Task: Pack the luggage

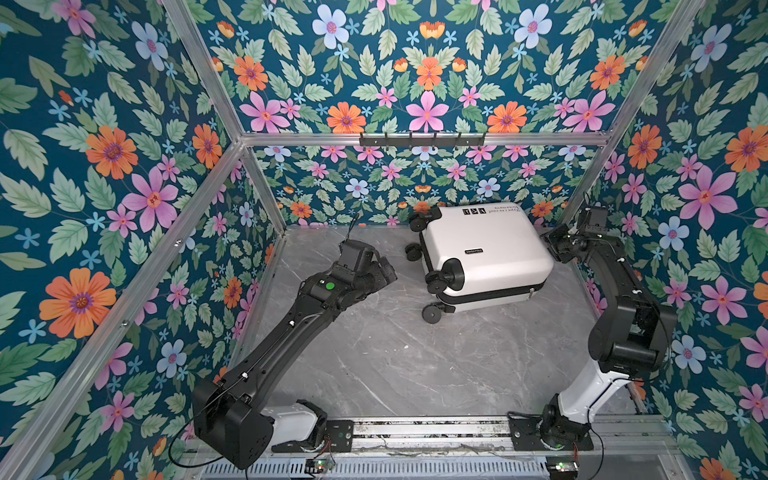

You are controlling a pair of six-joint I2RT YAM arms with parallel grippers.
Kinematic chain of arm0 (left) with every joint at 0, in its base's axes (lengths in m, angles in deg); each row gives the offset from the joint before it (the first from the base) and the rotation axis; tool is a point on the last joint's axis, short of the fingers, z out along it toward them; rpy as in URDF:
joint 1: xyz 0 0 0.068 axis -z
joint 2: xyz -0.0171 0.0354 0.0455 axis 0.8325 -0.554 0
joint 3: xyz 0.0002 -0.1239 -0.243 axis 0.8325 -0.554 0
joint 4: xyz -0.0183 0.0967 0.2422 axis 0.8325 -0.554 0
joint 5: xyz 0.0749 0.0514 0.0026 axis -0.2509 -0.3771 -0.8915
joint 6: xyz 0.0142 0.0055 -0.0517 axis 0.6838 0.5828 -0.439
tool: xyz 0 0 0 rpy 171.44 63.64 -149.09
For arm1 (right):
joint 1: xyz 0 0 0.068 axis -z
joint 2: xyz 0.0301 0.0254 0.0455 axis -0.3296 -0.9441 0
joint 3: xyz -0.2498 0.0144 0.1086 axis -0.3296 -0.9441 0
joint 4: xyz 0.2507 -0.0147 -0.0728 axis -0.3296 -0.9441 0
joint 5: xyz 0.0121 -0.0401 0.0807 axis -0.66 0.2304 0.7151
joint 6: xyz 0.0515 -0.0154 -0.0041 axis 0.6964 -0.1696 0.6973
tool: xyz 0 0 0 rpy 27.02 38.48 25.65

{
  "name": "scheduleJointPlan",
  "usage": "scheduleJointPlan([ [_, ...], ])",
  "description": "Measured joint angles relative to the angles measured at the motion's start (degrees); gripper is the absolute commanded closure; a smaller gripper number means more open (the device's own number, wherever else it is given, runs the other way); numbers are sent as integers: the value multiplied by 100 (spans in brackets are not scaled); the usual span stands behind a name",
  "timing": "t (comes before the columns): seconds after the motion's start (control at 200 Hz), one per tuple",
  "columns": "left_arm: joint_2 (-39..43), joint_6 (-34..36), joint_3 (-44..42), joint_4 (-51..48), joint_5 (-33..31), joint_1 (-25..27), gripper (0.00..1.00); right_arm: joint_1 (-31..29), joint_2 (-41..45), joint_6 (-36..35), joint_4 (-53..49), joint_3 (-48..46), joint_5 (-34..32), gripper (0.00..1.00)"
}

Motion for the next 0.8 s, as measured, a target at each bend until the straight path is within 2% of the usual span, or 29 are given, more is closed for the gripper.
scheduleJointPlan([
  [0.155,-35,-76,131,39,-33,-7,2,-337,251,-107,516,-535,367,52],
  [0.315,-44,-68,278,-15,-262,-181,2,-688,1019,-15,782,-1572,472,52],
  [0.46,-103,210,382,-350,-439,-483,1,-1193,1827,136,975,-2487,354,52],
  [0.6,-153,590,407,-662,-520,-756,1,-1792,2426,101,970,-2977,306,52],
  [0.66,-144,708,407,-802,-514,-841,2,-1869,2723,61,822,-3213,343,52],
  [0.8,92,824,415,-1241,-299,-901,3,-1867,3755,-122,509,-3713,-48,51],
])
